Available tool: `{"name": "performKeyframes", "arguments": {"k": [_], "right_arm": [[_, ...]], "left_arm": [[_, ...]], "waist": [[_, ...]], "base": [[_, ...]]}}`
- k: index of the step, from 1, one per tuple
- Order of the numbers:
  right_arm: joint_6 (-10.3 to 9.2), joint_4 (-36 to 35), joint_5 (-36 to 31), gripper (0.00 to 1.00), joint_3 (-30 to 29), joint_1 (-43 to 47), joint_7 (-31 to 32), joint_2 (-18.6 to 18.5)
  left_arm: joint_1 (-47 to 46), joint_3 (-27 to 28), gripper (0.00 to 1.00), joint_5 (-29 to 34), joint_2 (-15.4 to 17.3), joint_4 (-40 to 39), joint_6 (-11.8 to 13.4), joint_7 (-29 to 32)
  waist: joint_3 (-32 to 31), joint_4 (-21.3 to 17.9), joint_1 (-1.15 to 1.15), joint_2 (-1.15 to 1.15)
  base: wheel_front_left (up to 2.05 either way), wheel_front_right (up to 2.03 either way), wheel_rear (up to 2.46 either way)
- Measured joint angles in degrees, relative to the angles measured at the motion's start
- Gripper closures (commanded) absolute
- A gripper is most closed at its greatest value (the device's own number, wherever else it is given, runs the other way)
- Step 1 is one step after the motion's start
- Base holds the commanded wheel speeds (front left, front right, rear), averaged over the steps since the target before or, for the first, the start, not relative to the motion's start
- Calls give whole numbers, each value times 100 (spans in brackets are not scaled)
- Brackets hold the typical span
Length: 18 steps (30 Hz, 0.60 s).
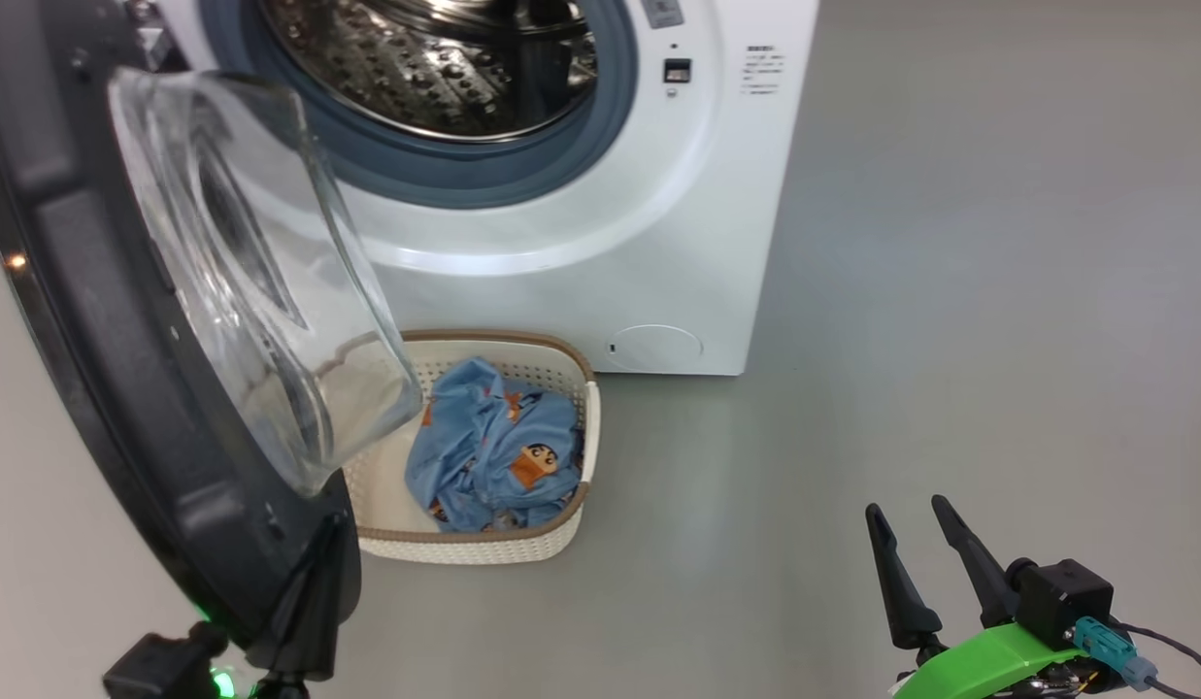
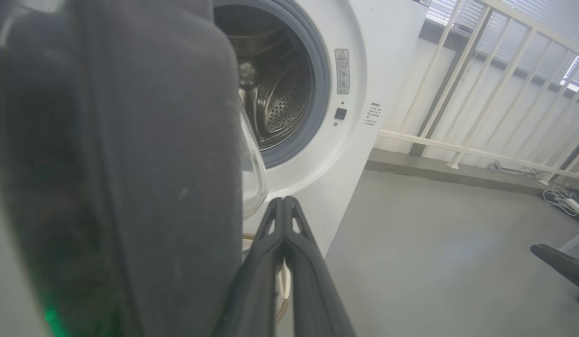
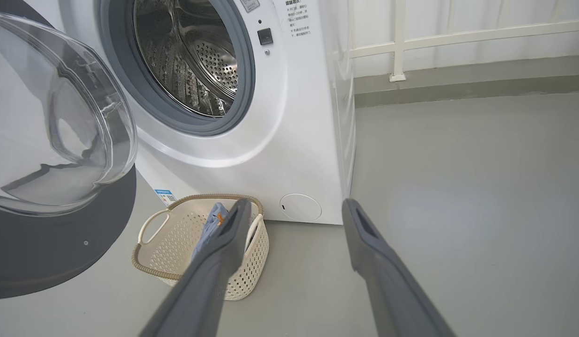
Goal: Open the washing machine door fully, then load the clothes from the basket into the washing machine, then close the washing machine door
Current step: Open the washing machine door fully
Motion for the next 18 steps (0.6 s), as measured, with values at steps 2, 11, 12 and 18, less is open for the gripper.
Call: {"name": "performKeyframes", "arguments": {"k": [2, 11, 12, 18], "right_arm": [[-1, 12, 1, 0, -1, 1, 0, -1], [0, 34, 43, 0, 1, 1, 0, -1], [0, 34, 43, 0, 2, 1, 0, -1], [-1, 34, 42, 0, 11, 1, 0, -1]], "left_arm": [[41, 35, 100, -65, 1, -29, 76, 0], [161, 364, 100, -267, 1, -33, 320, 0], [164, 423, 100, -277, 1, -25, 330, 0], [163, 769, 100, -291, 0, 15, 414, -1]], "waist": [[-2, 63, 0, 0], [-51, 277, 0, 0], [-53, 290, 0, 0], [-17, 303, 0, 0]], "base": [[0, 0, 0], [0, 0, 0], [0, 0, 0], [0, 0, 0]]}}
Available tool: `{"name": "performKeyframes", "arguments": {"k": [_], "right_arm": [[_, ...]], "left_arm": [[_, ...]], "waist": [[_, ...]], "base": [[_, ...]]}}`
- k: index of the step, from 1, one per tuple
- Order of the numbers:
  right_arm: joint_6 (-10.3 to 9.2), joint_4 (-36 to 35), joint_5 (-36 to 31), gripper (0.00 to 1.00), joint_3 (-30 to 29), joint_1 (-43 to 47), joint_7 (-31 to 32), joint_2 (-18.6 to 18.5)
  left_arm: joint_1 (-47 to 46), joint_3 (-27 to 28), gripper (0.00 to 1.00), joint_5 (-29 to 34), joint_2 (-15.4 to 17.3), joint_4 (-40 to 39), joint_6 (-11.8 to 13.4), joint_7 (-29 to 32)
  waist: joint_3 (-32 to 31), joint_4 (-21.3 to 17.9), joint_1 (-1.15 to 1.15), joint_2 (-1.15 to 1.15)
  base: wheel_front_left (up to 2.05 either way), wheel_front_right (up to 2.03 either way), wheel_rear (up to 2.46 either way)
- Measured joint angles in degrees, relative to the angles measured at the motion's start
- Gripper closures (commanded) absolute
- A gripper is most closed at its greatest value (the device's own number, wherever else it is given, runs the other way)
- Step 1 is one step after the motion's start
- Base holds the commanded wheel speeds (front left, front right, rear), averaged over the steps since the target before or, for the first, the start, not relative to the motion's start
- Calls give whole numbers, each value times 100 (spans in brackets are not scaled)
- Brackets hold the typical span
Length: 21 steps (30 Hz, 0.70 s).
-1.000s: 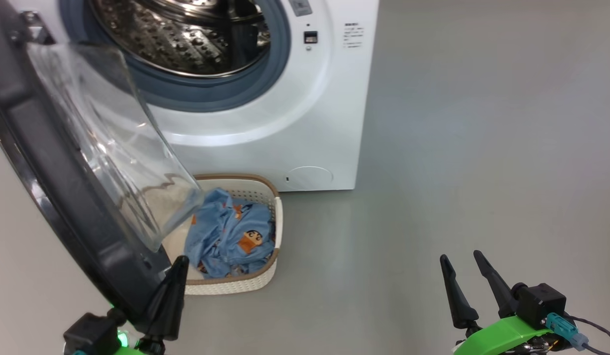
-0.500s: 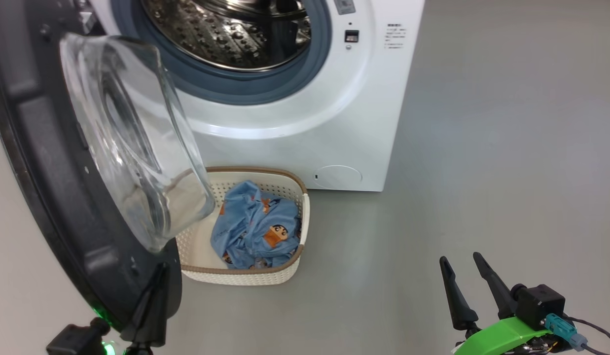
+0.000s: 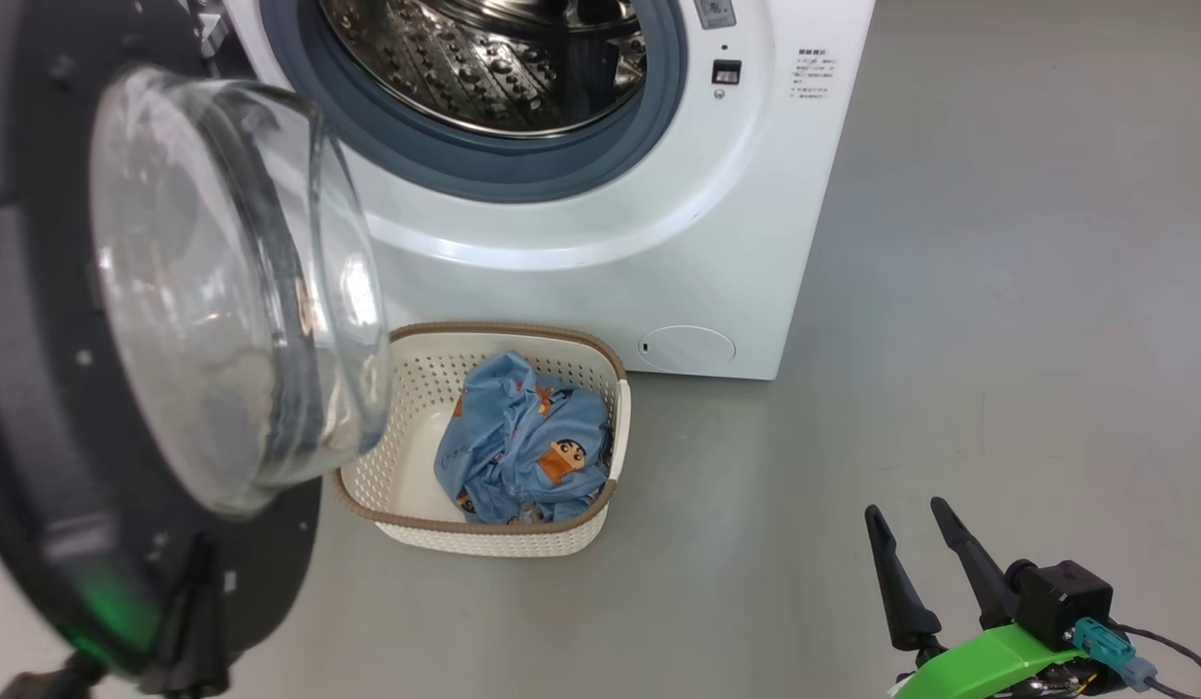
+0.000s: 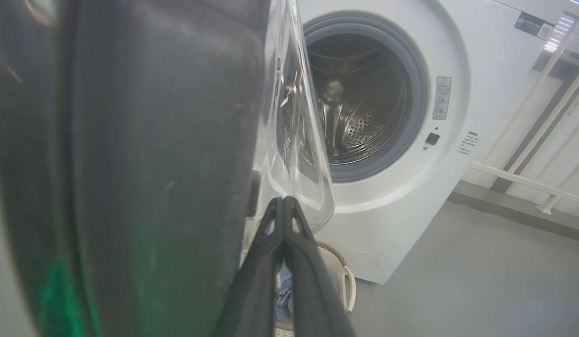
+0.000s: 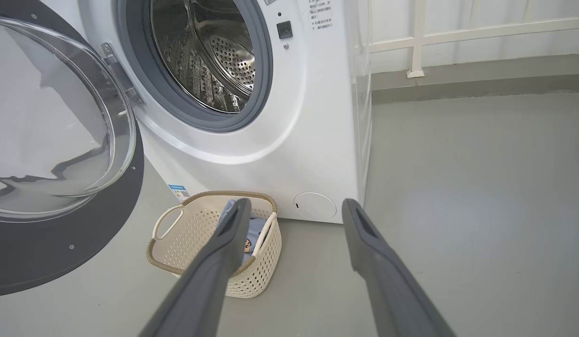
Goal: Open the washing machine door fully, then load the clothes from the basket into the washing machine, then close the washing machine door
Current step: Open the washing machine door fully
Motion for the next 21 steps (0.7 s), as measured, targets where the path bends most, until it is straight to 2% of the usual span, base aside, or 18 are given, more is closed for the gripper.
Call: {"name": "performKeyframes", "arguments": {"k": [7, 15, 21], "right_arm": [[0, 0, -13, 0, -1, 0, 0, 0], [1, 5, -66, 0, -8, -2, 0, -1], [0, 9, -113, 0, -25, -5, 0, -1]], "left_arm": [[-90, 702, 100, -255, -5, 257, 181, 0], [-417, 1625, 100, -347, -27, 710, 178, 0], [-740, 2218, 100, -322, -51, 1071, 77, 1]], "waist": [[65, -57, 0, 0], [132, -174, 0, 0], [185, -242, 0, 0]], "base": [[0, 0, 0], [0, 0, 0], [0, 0, 0]]}}
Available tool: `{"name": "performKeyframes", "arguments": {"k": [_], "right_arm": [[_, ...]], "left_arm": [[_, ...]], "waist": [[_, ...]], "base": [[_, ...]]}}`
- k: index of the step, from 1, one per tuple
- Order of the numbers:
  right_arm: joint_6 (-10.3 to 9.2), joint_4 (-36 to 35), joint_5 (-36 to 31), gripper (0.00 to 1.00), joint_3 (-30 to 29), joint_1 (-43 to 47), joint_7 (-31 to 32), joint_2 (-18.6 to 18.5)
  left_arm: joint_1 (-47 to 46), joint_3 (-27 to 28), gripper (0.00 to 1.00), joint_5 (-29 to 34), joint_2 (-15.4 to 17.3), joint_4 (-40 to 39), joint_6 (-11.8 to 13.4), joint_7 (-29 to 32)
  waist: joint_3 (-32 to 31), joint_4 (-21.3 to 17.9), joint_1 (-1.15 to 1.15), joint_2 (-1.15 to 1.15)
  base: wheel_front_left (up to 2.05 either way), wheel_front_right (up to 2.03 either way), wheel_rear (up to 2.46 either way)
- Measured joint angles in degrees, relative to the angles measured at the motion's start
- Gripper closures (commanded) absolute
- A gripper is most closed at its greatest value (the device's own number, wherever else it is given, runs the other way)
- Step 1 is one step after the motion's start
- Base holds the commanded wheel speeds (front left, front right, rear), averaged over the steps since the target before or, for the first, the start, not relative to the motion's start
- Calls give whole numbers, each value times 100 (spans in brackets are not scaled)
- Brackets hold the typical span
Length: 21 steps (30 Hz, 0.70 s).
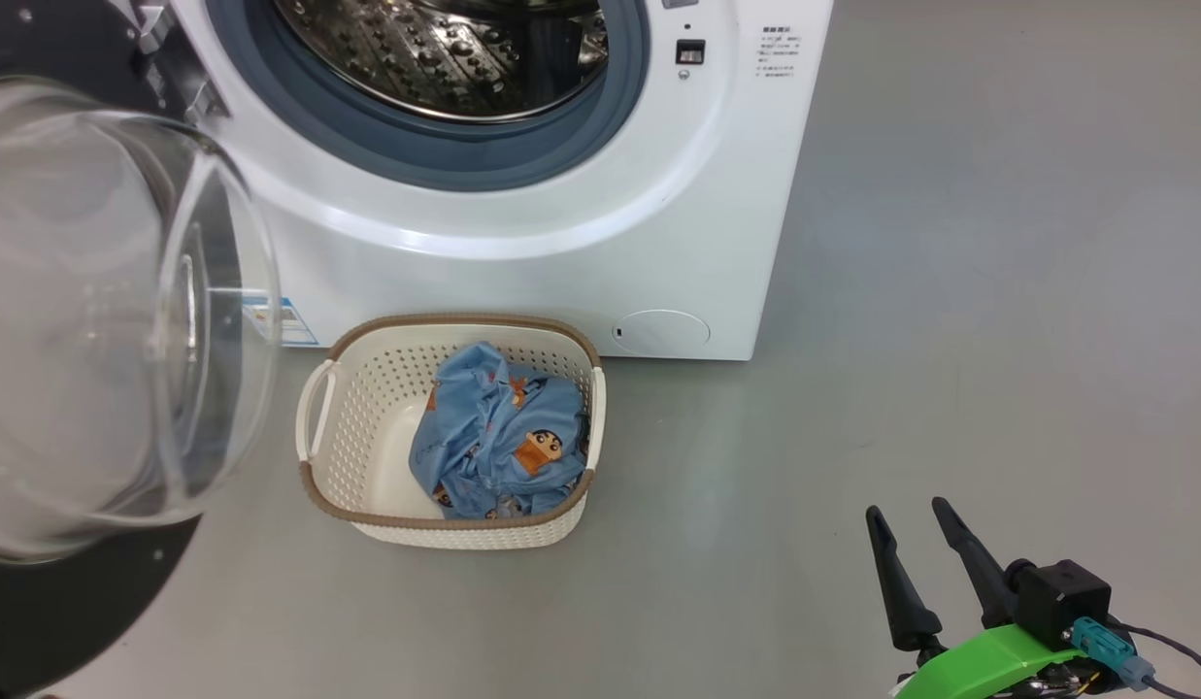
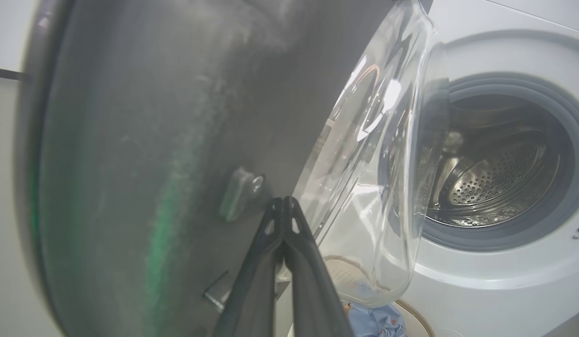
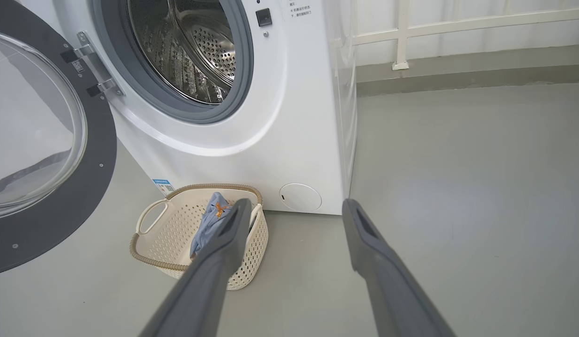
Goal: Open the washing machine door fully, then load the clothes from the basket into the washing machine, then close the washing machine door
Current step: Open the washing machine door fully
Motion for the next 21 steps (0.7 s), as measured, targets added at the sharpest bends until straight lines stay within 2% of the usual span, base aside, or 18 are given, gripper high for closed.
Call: {"name": "performKeyframes", "arguments": {"k": [7, 14, 21], "right_arm": [[1, 15, -101, 0, 8, -4, 0, -1], [0, 16, -151, 0, 21, -16, 0, -2], [0, 13, -202, 0, 21, -217, 0, -4]], "left_arm": [[-523, 896, 100, 135, 21, 353, -147, 0], [-1129, 1631, 100, 245, 541, 1078, -361, -1], [-1549, 1937, 100, 616, 734, 1494, -557, -7]], "waist": [[74, -75, 0, 0], [178, -132, 0, 0], [358, -228, 0, 0]], "base": [[0, 0, 0], [0, 0, 0], [0, 0, 0]]}}
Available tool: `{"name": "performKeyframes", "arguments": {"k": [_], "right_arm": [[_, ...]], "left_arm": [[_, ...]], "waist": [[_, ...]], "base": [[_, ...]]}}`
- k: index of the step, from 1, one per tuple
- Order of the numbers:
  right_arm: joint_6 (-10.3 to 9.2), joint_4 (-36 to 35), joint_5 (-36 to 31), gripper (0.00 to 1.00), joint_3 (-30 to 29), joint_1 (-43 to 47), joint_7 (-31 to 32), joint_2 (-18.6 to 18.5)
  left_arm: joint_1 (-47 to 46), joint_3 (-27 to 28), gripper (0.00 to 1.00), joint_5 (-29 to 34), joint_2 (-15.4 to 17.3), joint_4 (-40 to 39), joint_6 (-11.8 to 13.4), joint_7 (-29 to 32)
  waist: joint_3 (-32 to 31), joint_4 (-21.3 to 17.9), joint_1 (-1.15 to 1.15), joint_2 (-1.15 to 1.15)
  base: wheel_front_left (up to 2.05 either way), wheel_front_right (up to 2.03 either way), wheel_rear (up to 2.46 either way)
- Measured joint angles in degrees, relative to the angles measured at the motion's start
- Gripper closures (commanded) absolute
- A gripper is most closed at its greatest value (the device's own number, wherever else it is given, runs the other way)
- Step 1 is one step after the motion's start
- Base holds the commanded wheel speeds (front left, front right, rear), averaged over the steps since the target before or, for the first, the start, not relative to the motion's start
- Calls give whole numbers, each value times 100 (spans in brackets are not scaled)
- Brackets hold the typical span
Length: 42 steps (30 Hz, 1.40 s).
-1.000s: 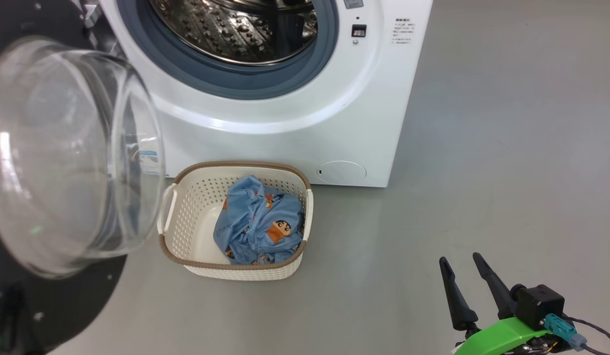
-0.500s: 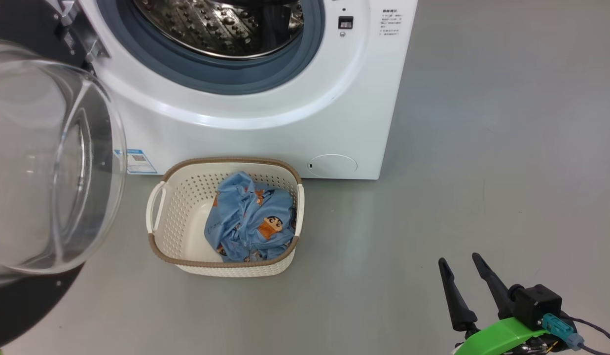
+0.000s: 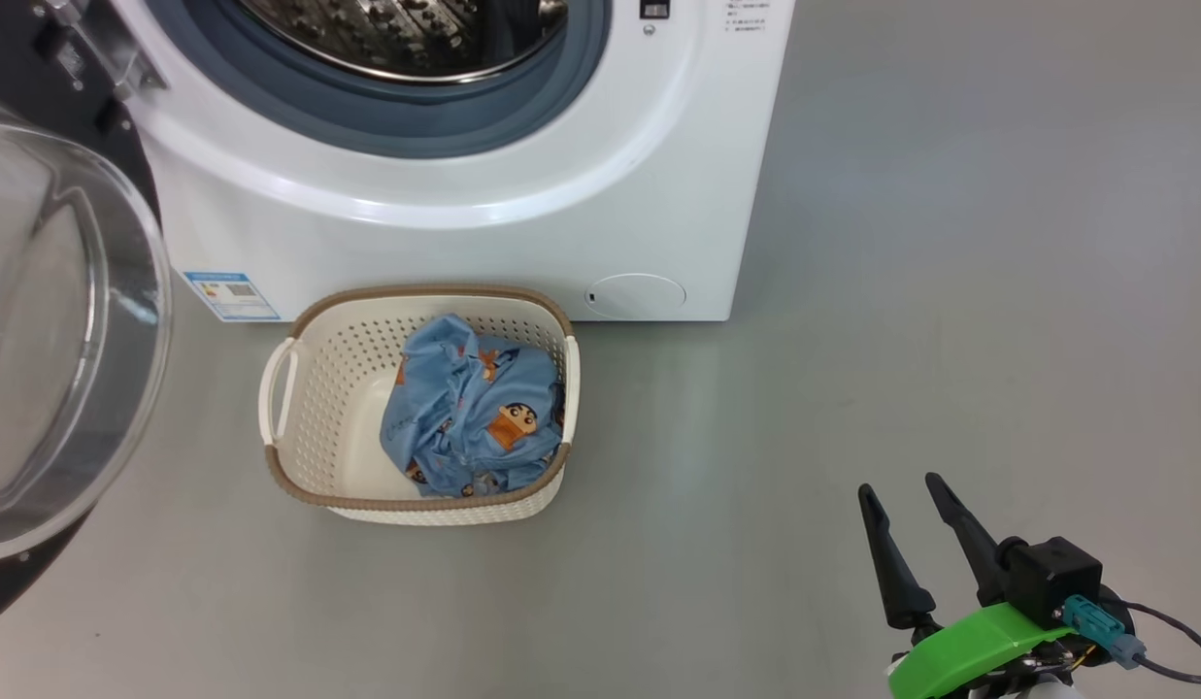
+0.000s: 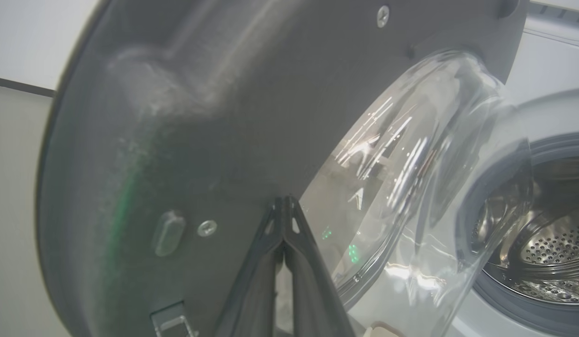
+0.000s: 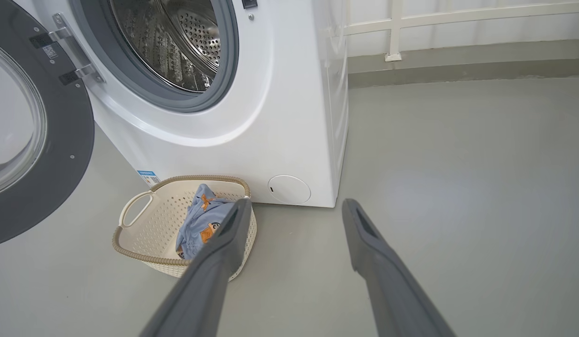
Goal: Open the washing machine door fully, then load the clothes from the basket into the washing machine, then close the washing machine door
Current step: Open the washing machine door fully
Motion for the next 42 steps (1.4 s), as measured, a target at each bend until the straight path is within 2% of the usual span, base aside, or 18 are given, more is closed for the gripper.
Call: {"name": "performKeyframes", "arguments": {"k": [11, 22, 28, 42], "right_arm": [[0, 1, -37, 0, -12, -11, 0, -2], [0, 3, -30, 0, -23, -16, 0, -2], [0, 14, 15, 0, -21, -16, 0, -2], [1, 32, 68, 0, -7, -9, 0, -2]], "left_arm": [[-362, 442, 100, 341, 96, 287, -87, 0], [-449, 472, 100, 523, 82, 244, -148, 0], [-325, 14, 100, 388, -70, -242, -147, -1], [687, -1227, 100, 182, -621, -1377, -147, -1]], "waist": [[104, -139, 0, 0], [32, -89, 0, 0], [-59, -55, 0, 0], [-222, -12, 0, 0]], "base": [[0, 0, 0], [0, 0, 0], [0, 0, 0], [0, 0, 0]]}}
